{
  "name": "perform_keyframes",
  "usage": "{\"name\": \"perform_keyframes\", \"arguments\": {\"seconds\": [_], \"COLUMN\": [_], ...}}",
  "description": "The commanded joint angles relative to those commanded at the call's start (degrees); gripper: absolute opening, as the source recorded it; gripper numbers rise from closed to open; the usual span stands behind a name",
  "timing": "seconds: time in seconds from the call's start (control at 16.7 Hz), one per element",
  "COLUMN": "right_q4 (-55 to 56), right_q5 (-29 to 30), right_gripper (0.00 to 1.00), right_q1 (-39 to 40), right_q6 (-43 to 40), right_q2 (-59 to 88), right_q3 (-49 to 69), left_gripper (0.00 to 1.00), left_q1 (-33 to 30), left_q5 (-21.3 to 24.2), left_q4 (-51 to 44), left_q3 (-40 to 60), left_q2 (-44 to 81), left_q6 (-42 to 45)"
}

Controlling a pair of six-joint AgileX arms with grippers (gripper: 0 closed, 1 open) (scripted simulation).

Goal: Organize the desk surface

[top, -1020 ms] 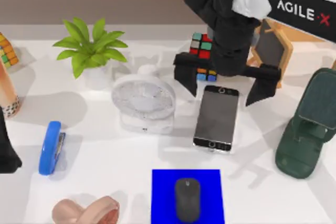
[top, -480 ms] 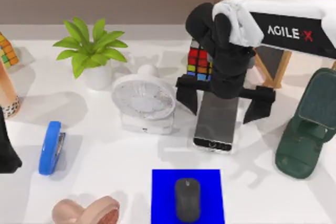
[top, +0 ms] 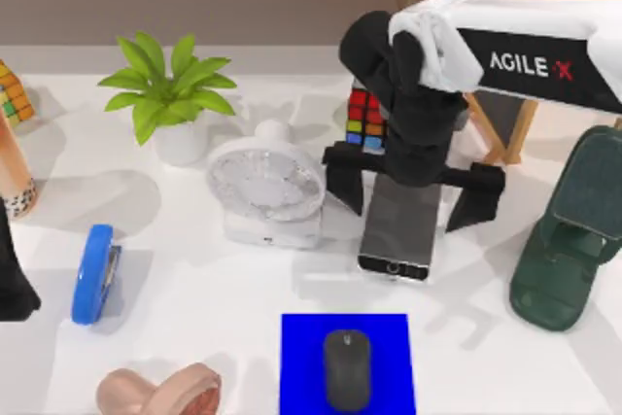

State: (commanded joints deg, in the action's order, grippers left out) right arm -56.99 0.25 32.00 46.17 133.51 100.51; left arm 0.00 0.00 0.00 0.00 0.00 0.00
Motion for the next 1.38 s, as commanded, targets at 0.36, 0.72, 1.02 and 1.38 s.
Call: {"name": "perform_keyframes", "arguments": {"seconds": [0.36,0.72,1.02,1.38], "right_q4": [0.0,0.0,0.0,-2.3], "right_q5": [0.0,0.0,0.0,0.0], "right_gripper": [0.32,0.0,0.0,0.0], "right_q1": [0.0,0.0,0.0,-1.3], "right_q6": [0.0,0.0,0.0,-2.3], "right_q2": [0.0,0.0,0.0,-2.4], "right_q3": [0.0,0.0,0.0,0.0], "left_gripper": [1.0,1.0,1.0,1.0], "left_q1": [0.0,0.0,0.0,0.0], "left_q5": [0.0,0.0,0.0,0.0], "left_q4": [0.0,0.0,0.0,0.0], "left_q3": [0.0,0.0,0.0,0.0], "left_q2": [0.0,0.0,0.0,0.0], "left_q6": [0.0,0.0,0.0,0.0]}}
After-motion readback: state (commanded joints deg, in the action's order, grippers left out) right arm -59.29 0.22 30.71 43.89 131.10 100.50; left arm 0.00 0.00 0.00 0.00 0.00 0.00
